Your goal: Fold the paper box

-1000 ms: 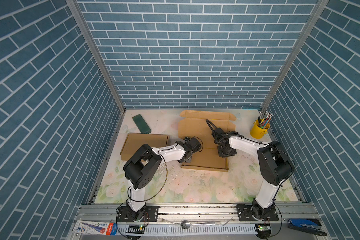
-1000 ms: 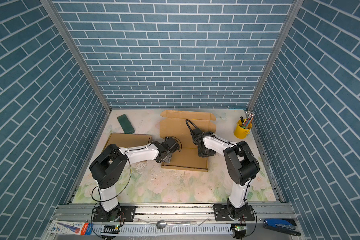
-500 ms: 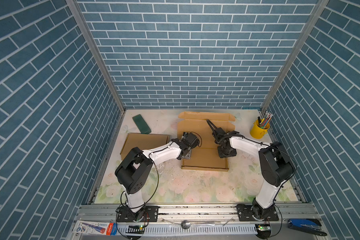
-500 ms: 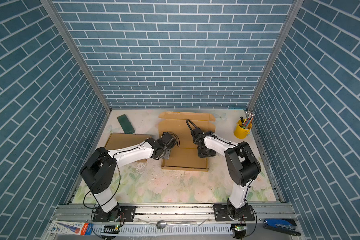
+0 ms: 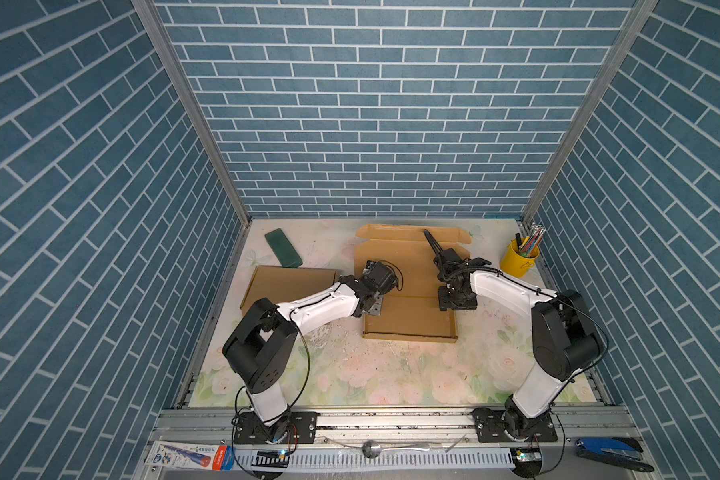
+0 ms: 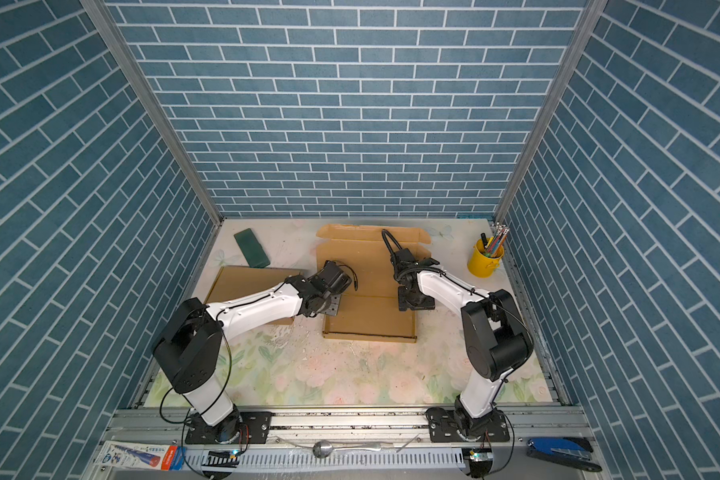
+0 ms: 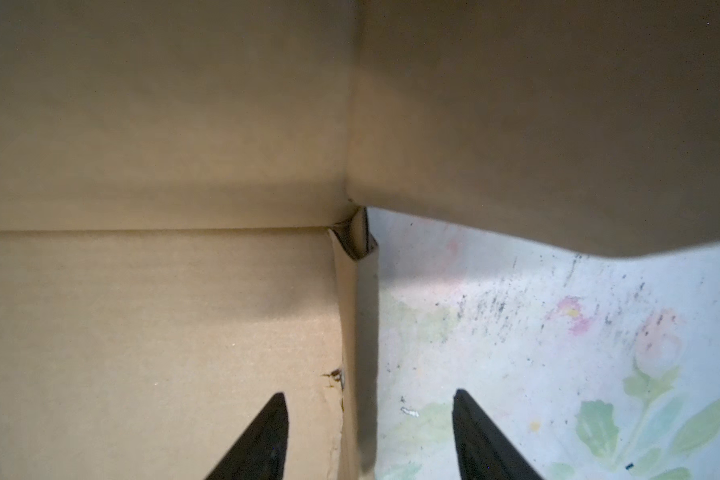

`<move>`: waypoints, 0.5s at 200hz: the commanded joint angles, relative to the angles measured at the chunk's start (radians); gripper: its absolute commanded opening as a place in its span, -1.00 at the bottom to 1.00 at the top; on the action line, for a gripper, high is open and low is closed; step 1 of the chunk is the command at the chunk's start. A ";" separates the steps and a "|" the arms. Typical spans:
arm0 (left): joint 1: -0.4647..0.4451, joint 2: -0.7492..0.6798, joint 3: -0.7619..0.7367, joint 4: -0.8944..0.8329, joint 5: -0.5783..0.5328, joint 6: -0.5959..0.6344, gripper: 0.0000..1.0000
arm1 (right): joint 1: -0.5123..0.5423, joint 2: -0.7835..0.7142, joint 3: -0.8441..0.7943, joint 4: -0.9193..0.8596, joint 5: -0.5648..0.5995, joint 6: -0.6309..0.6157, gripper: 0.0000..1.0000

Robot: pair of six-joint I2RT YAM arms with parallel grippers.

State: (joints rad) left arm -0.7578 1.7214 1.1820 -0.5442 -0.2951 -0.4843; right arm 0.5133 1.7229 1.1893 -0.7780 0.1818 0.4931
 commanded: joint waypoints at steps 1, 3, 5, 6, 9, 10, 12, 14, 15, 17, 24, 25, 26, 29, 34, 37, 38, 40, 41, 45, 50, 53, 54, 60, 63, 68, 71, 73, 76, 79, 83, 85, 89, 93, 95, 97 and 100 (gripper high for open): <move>0.006 -0.052 0.003 0.003 -0.035 0.034 0.11 | -0.006 -0.058 0.039 -0.020 -0.025 -0.004 0.27; 0.006 -0.056 0.002 0.004 -0.038 0.037 0.11 | -0.007 -0.062 0.039 -0.019 -0.026 -0.007 0.27; 0.006 -0.062 0.001 0.006 -0.041 0.040 0.12 | -0.007 -0.066 0.039 -0.018 -0.028 -0.009 0.27; 0.006 -0.064 0.000 0.006 -0.042 0.041 0.12 | -0.008 -0.067 0.039 -0.018 -0.028 -0.011 0.27; 0.006 -0.073 -0.003 0.008 -0.046 0.046 0.13 | -0.009 -0.076 0.039 -0.017 -0.032 -0.016 0.27; 0.006 -0.075 -0.003 0.009 -0.048 0.047 0.14 | -0.010 -0.079 0.039 -0.017 -0.032 -0.019 0.28; 0.006 -0.081 -0.005 0.011 -0.051 0.052 0.14 | -0.010 -0.084 0.039 -0.015 -0.035 -0.023 0.27; 0.006 -0.088 -0.007 0.015 -0.054 0.057 0.15 | -0.012 -0.089 0.038 -0.013 -0.037 -0.027 0.27; 0.006 -0.090 -0.009 0.016 -0.055 0.059 0.15 | -0.013 -0.093 0.038 -0.012 -0.038 -0.030 0.28; 0.006 -0.097 -0.012 0.019 -0.059 0.062 0.16 | -0.013 -0.099 0.037 -0.011 -0.040 -0.034 0.28; 0.006 -0.117 -0.019 0.027 -0.072 0.079 0.19 | -0.020 -0.126 0.034 -0.004 -0.048 -0.053 0.28; 0.006 -0.122 -0.020 0.028 -0.075 0.082 0.20 | -0.020 -0.129 0.034 -0.003 -0.049 -0.055 0.28; 0.006 -0.125 -0.021 0.030 -0.076 0.083 0.20 | -0.021 -0.133 0.033 0.000 -0.049 -0.059 0.28; 0.007 -0.135 -0.025 0.035 -0.081 0.089 0.22 | -0.025 -0.146 0.030 0.005 -0.053 -0.065 0.28; 0.009 -0.153 -0.032 0.045 -0.087 0.103 0.24 | -0.034 -0.168 0.025 0.013 -0.061 -0.078 0.27; 0.011 -0.163 -0.036 0.052 -0.089 0.113 0.26 | -0.040 -0.182 0.023 0.019 -0.067 -0.085 0.28; 0.011 -0.168 -0.038 0.054 -0.092 0.117 0.26 | -0.041 -0.186 0.022 0.021 -0.068 -0.087 0.28; 0.011 -0.175 -0.041 0.059 -0.094 0.122 0.27 | -0.046 -0.196 0.020 0.025 -0.074 -0.091 0.27; 0.012 -0.178 -0.042 0.061 -0.095 0.124 0.28 | -0.049 -0.200 0.019 0.026 -0.077 -0.093 0.27; 0.014 -0.192 -0.047 0.068 -0.100 0.134 0.29 | -0.060 -0.218 0.016 0.035 -0.090 -0.102 0.27; 0.019 -0.212 -0.054 0.080 -0.103 0.148 0.32 | -0.073 -0.239 0.014 0.045 -0.106 -0.115 0.27; 0.022 -0.223 -0.058 0.090 -0.104 0.156 0.33 | -0.082 -0.254 0.012 0.052 -0.119 -0.124 0.27; 0.022 -0.226 -0.060 0.093 -0.103 0.160 0.33 | -0.085 -0.258 0.012 0.056 -0.124 -0.127 0.27; 0.030 -0.252 -0.071 0.114 -0.099 0.181 0.36 | -0.102 -0.284 0.008 0.069 -0.146 -0.141 0.26; 0.034 -0.264 -0.076 0.126 -0.097 0.192 0.38 | -0.111 -0.297 0.007 0.077 -0.159 -0.147 0.26; 0.040 -0.281 -0.086 0.149 -0.098 0.209 0.44 | -0.130 -0.316 0.005 0.090 -0.184 -0.156 0.26; 0.044 -0.294 -0.091 0.166 -0.098 0.222 0.48 | -0.141 -0.327 0.005 0.098 -0.197 -0.160 0.26; 0.045 -0.302 -0.096 0.175 -0.096 0.230 0.51 | -0.149 -0.335 0.004 0.102 -0.207 -0.163 0.26; 0.051 -0.312 -0.100 0.189 -0.090 0.244 0.54 | -0.163 -0.344 0.003 0.110 -0.221 -0.167 0.25; 0.057 -0.321 -0.106 0.205 -0.083 0.256 0.58 | -0.175 -0.354 0.003 0.118 -0.233 -0.173 0.25; 0.067 -0.333 -0.111 0.224 -0.072 0.272 0.62 | -0.193 -0.366 0.003 0.130 -0.252 -0.183 0.25; 0.072 -0.338 -0.114 0.234 -0.066 0.282 0.63 | -0.200 -0.372 0.002 0.137 -0.260 -0.187 0.25; 0.085 -0.348 -0.120 0.256 -0.043 0.299 0.66 | -0.218 -0.385 0.000 0.151 -0.264 -0.198 0.25; 0.100 -0.353 -0.124 0.276 -0.013 0.314 0.67 | -0.236 -0.396 -0.001 0.166 -0.301 -0.209 0.25; 0.110 -0.357 -0.126 0.286 0.001 0.322 0.67 | -0.244 -0.401 -0.003 0.174 -0.310 -0.213 0.25; 0.121 -0.359 -0.126 0.296 0.021 0.328 0.68 | -0.254 -0.407 -0.003 0.182 -0.320 -0.218 0.24; 0.135 -0.360 -0.127 0.309 0.045 0.336 0.67 | -0.266 -0.413 -0.003 0.194 -0.332 -0.224 0.25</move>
State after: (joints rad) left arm -0.6975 1.3949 1.0863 -0.3779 -0.3519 -0.2771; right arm 0.3233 1.3632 1.1889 -0.6743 -0.0124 0.3599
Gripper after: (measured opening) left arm 0.829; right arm 0.626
